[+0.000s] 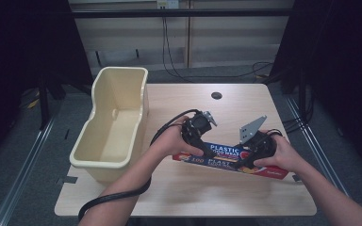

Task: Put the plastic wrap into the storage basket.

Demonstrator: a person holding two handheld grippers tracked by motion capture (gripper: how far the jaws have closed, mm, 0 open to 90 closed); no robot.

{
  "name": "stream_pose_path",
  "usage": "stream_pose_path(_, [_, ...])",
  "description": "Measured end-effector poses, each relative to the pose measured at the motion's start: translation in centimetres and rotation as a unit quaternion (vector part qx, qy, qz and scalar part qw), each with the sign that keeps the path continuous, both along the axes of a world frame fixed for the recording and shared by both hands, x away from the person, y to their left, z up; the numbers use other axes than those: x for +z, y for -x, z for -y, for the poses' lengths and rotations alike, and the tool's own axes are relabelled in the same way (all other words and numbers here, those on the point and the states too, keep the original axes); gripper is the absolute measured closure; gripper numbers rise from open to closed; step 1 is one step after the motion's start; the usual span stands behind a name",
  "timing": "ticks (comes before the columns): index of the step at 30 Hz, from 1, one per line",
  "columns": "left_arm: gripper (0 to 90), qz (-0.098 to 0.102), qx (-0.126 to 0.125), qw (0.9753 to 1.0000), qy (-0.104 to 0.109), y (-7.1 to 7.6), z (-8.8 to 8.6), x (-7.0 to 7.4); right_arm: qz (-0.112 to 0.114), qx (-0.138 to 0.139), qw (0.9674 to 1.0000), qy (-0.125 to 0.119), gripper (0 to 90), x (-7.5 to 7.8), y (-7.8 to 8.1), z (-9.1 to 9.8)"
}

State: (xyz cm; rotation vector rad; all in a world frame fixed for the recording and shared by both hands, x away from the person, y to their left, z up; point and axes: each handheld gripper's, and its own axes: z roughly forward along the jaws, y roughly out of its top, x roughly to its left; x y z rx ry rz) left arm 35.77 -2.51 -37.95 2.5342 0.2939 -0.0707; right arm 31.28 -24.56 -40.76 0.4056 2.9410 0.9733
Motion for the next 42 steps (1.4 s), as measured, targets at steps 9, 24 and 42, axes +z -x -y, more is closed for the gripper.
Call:
stream_pose_path(9, [9.2,-0.033,-0.035,0.9988,-0.011,0.7,0.9,-0.6,0.008,0.034,0.9994,-0.005,41.5,0.6,-0.1,-0.9])
stream_pose_path(24, [39.0,-0.106,-0.019,0.9919,-0.067,1.9,0.9,1.1,-0.010,0.051,0.9955,-0.079,32.5,0.8,-0.4,-0.7])
stream_pose_path(42, [40.8,-0.100,0.097,0.9837,-0.114,0.5,-4.3,5.9,0.054,-0.106,0.9880,-0.098,0.2,1.2,-0.8,2.3])
